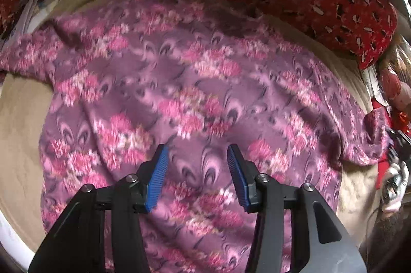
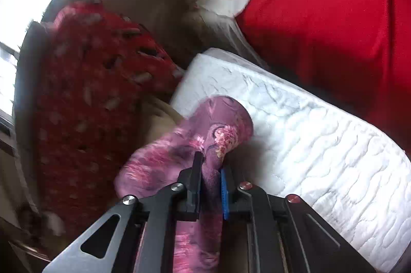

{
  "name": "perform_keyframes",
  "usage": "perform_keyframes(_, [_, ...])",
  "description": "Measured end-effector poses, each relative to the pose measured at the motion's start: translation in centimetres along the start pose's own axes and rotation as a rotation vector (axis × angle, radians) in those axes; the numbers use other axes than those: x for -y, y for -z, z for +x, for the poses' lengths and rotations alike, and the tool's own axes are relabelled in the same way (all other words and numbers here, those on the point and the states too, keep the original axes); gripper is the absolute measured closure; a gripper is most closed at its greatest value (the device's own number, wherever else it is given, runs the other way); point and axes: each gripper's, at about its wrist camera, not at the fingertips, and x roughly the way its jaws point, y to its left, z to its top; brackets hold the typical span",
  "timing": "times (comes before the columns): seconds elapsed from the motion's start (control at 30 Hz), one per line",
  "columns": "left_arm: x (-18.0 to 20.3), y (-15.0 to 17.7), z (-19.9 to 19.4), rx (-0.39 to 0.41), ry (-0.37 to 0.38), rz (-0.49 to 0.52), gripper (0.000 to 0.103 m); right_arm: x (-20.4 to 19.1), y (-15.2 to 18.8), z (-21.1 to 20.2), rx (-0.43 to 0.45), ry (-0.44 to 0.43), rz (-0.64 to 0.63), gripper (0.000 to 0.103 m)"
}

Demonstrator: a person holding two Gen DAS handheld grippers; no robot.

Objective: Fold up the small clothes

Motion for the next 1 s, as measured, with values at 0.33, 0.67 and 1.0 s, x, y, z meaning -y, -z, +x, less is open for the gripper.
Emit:
perform_keyframes(0.33, [0.1, -1.2, 3.0, -0.037, -0.084, -0.021, 0.057, 5.8, -3.0, -3.7, 0.023, 0.247, -0.007, 0.099])
perform_keyframes(0.67, [0.0, -0.4, 2.8, -0.038, -0.026, -0.008, 0.057, 8.9, -1.1, -3.6, 0.037, 0.069, 0.255, 0.057])
perform_keyframes(1.0, [-1.0, -2.6, 3.2, -0.075, -0.015, -0.044, 0.057, -1.5, 1.3, -4.4, 0.074, 0.107, -0.101, 0.093])
